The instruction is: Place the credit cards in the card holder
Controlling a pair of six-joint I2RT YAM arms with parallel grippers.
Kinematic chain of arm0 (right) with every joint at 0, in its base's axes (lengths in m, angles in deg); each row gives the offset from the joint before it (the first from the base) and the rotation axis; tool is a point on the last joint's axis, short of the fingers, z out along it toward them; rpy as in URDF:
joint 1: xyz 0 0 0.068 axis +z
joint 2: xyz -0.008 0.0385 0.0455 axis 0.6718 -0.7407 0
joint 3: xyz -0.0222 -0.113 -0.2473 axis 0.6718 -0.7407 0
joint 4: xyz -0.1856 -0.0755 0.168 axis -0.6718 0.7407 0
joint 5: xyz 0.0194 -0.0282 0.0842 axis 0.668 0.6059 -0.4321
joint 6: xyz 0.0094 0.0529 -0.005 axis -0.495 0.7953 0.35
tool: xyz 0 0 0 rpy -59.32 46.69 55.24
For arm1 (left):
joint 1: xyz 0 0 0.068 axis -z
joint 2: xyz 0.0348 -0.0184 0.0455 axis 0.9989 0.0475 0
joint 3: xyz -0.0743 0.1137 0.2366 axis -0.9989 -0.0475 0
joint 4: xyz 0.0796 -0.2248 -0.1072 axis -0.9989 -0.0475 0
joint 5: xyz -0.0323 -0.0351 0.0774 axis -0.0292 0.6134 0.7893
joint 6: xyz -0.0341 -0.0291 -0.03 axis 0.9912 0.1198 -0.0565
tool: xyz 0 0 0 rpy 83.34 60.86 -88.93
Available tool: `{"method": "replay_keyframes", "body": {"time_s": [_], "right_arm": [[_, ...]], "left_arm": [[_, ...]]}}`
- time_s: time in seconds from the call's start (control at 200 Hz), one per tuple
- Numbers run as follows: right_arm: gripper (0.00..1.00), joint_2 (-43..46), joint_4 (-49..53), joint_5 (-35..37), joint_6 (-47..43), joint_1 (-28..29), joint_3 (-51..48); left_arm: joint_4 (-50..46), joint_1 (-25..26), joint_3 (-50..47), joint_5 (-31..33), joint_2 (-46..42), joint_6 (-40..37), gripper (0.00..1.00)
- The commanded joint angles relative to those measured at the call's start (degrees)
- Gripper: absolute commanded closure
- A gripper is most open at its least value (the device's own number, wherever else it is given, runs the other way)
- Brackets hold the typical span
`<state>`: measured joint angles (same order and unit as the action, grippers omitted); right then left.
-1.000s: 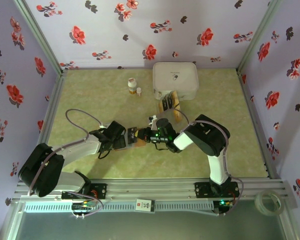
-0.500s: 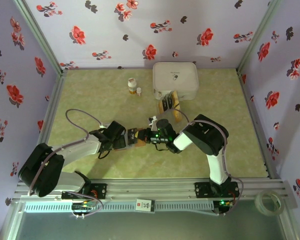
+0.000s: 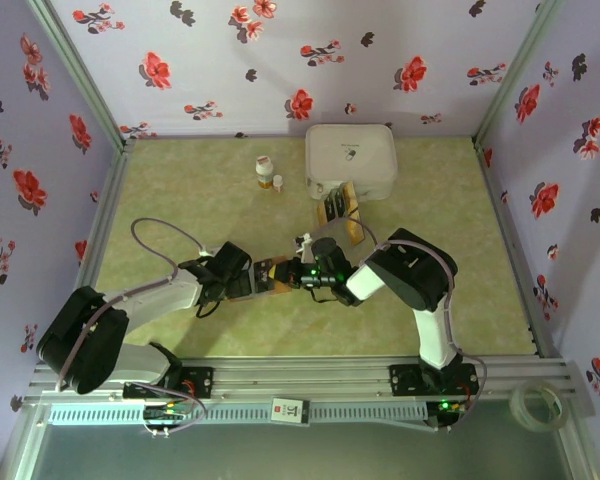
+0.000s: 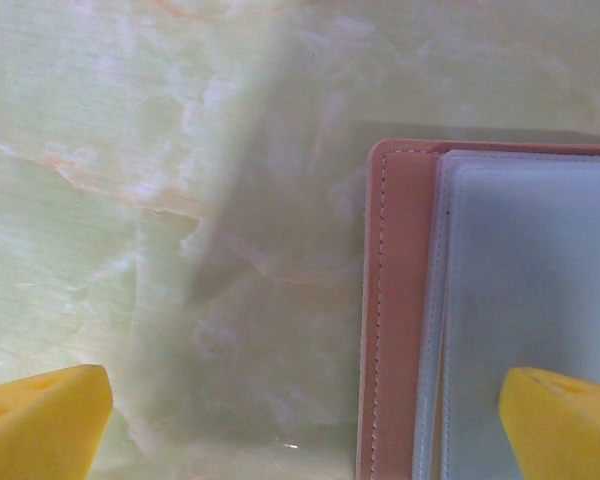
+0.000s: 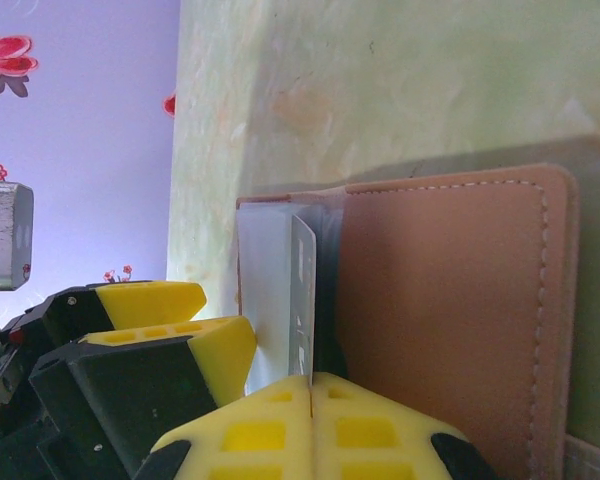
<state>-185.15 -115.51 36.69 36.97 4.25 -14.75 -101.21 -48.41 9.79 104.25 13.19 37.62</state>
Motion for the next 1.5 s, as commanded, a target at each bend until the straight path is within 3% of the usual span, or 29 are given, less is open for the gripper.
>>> {"method": "replay_keyframes", "body": {"time_s": [0.0,0.63,0.85,1.125,1.495], "right_arm": [[1.0,-1.3,3.6,-1.8,-1.5,0.3,0.8],[0.96,-2.3,9.9,-2.2,-3.3,0.1,4.7],[0.77,-1.3,12.2,-1.5,-4.3,0.2,5.0],[0.56,2.3,20.5,1.7,-8.0,0.1,6.3],[0.48,7.1,34.4,4.3,-14.3,0.3,11.9]], "left_arm": [[-2.0,0.5,-1.3,1.7,0.4,0.5,0.0],[-1.6,0.5,-1.4,1.6,0.3,0.6,0.0],[-3.2,0.2,0.5,2.1,-1.2,0.2,0.0],[-6.2,-4.2,1.6,1.7,-6.0,0.3,0.0],[-5.9,-7.3,-2.6,0.2,-7.6,2.2,0.0]]}}
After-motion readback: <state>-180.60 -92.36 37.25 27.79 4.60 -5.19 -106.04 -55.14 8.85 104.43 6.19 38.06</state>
